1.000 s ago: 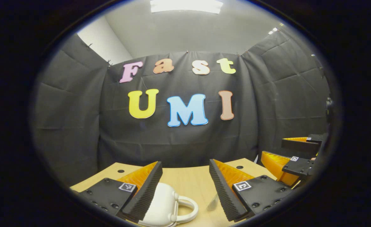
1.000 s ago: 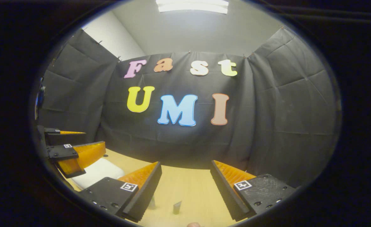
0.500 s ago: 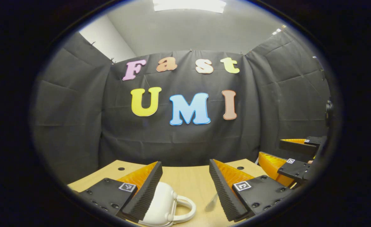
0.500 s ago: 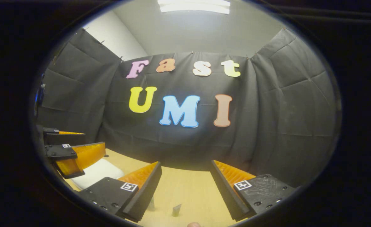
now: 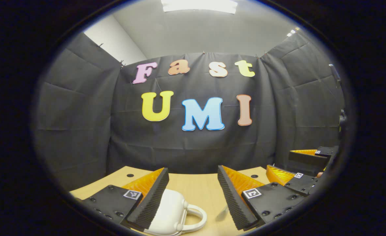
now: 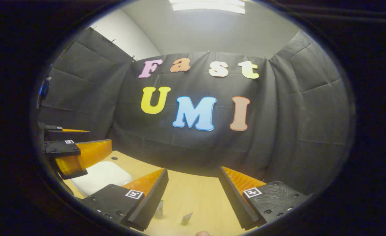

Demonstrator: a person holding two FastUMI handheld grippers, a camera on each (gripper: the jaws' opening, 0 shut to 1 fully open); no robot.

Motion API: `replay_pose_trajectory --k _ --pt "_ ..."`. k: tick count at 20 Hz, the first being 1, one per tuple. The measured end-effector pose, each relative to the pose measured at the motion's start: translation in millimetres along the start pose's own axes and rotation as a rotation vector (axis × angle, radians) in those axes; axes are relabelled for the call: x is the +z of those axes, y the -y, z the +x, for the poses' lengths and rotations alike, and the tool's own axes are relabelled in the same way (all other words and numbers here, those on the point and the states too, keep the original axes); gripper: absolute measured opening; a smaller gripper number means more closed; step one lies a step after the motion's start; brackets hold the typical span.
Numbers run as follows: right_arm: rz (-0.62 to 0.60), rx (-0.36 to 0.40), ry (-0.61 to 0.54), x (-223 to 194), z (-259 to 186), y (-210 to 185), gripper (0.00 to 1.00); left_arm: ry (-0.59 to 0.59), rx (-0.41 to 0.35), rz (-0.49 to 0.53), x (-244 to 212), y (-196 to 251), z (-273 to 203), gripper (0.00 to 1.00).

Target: First open the suitcase, pack the skin care products into it, and then close the suitcase.

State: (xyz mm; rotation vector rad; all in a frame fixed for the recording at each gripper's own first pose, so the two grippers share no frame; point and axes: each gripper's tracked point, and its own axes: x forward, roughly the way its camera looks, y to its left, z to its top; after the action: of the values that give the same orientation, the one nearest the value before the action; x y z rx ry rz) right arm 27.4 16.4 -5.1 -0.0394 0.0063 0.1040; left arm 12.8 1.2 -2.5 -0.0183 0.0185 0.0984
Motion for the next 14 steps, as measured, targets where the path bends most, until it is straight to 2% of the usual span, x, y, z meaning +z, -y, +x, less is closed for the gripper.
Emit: replay_pose_trajectory --k 4,7,10,14 --pt "-0.006 -0.026 -0.034 -7 0 7 0.94 -0.036 -0.023 0.005 -15 3 9 0.96" --pt "-0.029 -0.046 -0.041 -11 -2 12 0.94 -0.112 -0.067 0.02 -45 9 20 0.96" --pt "-0.056 -0.081 -0.046 -15 -6 22 0.94 -0.216 -0.126 0.006 -81 16 36 0.96" --pt "-0.052 -0.121 -0.074 -23 -9 33 0.94 -0.424 -0.2 -0.051 -141 31 61 0.96"
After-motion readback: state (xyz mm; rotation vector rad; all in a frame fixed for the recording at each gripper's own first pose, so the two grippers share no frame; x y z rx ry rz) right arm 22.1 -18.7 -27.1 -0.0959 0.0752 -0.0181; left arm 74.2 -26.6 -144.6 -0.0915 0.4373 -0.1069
